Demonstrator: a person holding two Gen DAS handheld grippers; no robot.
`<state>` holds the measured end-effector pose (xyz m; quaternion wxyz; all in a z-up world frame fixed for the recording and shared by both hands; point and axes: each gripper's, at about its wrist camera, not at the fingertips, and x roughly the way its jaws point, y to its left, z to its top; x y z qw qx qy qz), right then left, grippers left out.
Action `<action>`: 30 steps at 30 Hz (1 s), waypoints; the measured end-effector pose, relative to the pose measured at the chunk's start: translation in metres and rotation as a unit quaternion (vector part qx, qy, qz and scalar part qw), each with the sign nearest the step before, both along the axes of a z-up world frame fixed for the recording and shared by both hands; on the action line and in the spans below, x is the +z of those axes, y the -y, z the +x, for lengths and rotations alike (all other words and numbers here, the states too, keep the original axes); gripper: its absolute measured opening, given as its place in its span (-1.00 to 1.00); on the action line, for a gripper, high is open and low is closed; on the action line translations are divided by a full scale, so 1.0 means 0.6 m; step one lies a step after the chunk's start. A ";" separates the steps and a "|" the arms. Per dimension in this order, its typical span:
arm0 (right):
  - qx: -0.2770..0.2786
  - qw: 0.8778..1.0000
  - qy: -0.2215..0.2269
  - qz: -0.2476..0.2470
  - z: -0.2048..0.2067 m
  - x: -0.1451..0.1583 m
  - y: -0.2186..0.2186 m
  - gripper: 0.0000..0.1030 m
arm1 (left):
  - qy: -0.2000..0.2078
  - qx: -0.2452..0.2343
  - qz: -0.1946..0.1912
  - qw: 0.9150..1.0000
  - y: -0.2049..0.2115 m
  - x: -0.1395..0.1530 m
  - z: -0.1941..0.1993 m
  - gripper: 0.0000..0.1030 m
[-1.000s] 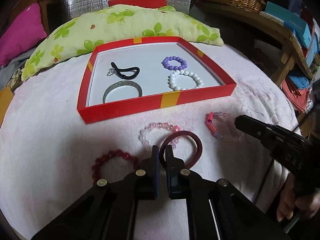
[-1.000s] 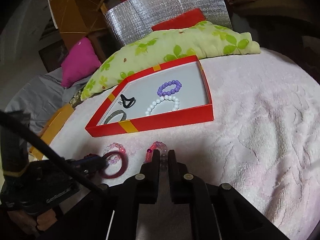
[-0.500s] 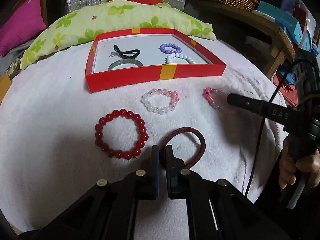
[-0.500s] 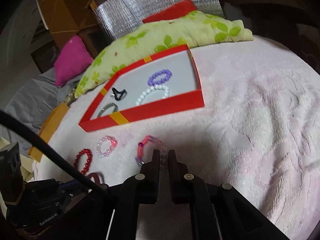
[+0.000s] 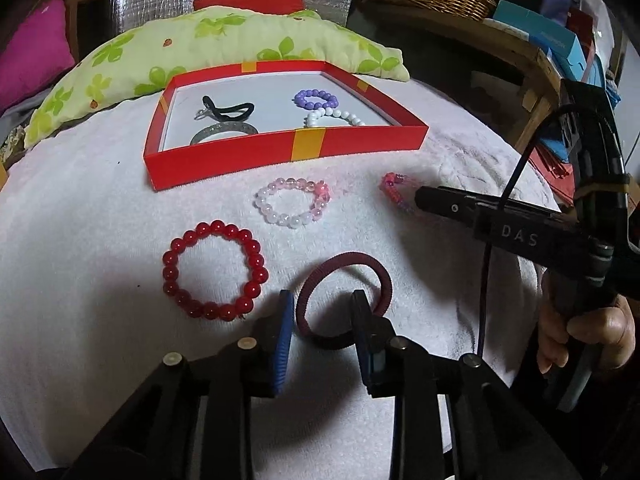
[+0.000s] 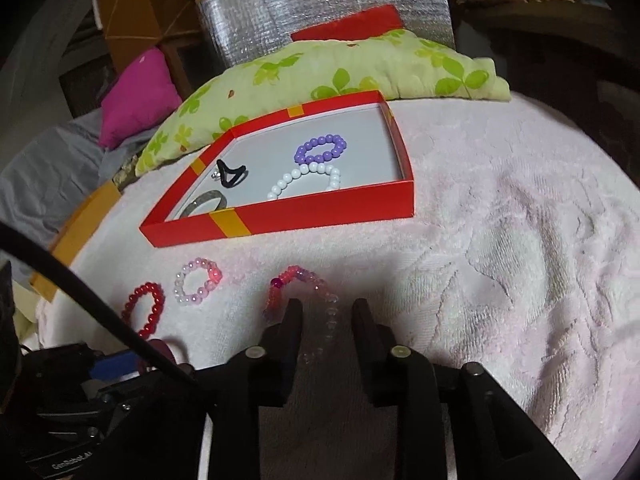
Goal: Organize jewelry
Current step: 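Lift the dark red bangle with the left tool while the right lifts the pink bracelet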
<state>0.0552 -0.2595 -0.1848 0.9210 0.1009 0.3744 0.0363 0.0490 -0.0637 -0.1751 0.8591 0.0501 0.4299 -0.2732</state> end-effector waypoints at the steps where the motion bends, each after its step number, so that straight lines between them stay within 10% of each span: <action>1: 0.001 1.000 0.000 -0.001 0.000 0.000 -0.001 -0.67 | -0.001 0.000 -0.003 1.000 -0.001 0.000 0.000 -0.68; 22: -0.012 0.999 0.036 0.025 -0.027 0.023 0.005 -0.78 | 0.046 0.059 -0.071 0.995 -0.071 0.054 0.008 -0.87; 26: -0.023 0.999 0.028 0.021 -0.024 0.021 0.006 -0.05 | 0.047 0.069 -0.069 0.994 -0.078 0.053 0.011 -0.87; 30: -0.017 1.000 0.002 -0.012 -0.002 0.011 -0.015 -0.20 | 0.055 0.070 -0.060 0.994 -0.080 0.054 0.010 -0.87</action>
